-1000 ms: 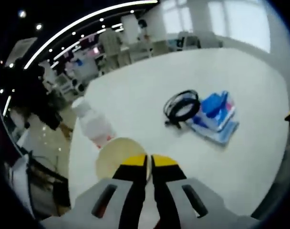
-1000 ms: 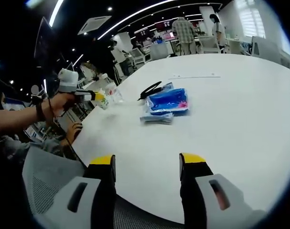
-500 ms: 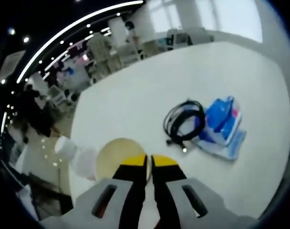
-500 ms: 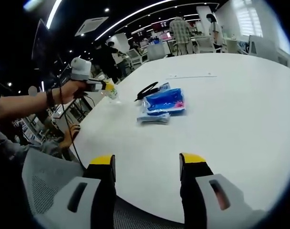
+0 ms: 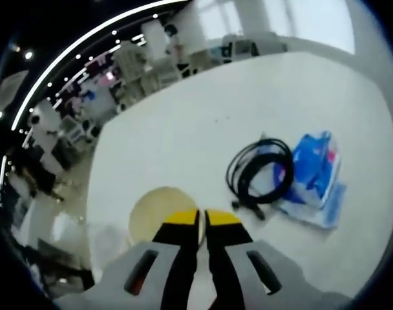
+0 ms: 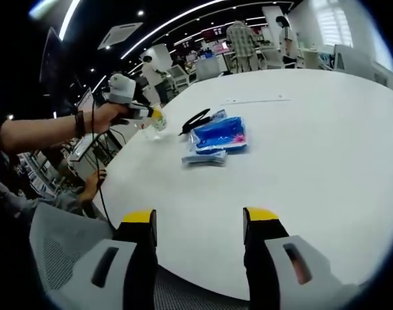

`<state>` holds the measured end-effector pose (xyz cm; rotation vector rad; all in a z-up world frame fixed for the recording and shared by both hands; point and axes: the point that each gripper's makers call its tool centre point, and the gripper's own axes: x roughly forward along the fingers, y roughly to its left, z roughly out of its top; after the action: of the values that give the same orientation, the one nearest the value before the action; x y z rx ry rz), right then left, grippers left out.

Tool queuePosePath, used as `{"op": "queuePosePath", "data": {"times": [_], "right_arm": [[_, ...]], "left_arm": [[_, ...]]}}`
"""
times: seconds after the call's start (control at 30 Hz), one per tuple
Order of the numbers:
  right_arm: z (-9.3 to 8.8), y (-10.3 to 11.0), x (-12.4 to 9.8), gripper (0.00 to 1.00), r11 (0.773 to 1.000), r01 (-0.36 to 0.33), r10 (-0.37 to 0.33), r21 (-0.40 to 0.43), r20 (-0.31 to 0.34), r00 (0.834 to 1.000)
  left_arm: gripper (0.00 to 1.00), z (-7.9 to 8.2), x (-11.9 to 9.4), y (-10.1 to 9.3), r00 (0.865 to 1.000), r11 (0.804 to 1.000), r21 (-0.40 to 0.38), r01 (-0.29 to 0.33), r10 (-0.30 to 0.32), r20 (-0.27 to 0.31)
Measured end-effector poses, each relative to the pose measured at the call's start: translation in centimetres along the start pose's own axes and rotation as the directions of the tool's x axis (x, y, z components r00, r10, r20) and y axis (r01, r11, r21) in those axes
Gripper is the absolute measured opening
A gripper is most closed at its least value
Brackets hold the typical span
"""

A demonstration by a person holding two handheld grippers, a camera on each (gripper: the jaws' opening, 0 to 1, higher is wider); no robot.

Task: Arrange the tabletop items into an orderly group along one side of the table until the central work area is clear of visible clutter.

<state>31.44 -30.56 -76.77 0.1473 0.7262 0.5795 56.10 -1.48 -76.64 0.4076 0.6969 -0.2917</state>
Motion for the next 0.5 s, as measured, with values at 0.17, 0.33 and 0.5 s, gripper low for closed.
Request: {"op": "queuePosePath", "data": {"times": [0.17,0.33,0.5], "right_arm": [[-0.2,-0.1,0.1,0.54,1.0,0.004,-0.004,0.005,-0.006,1.0],[-0.2,-0.2,0.2,0.54,1.0,0.008,-0.008,0.008,-0.012,1.0],[-0.3,-0.4,0.3,0.54,1.0,0.01,-0.01,0.011,-0.014,1.0]], "left_arm": [[0.0,0.1,1.1,0.3,1.0,1.0,-0.001,0.007,-0.007,-0.007],[0.0,0.0,1.9,0.6,1.0,1.0,0.011,0.006,-0.006,-0.022],[0.0,-0.4,2.5,1.1,0.999,1.0,0.008,0.005,-0.005,-0.035]]}}
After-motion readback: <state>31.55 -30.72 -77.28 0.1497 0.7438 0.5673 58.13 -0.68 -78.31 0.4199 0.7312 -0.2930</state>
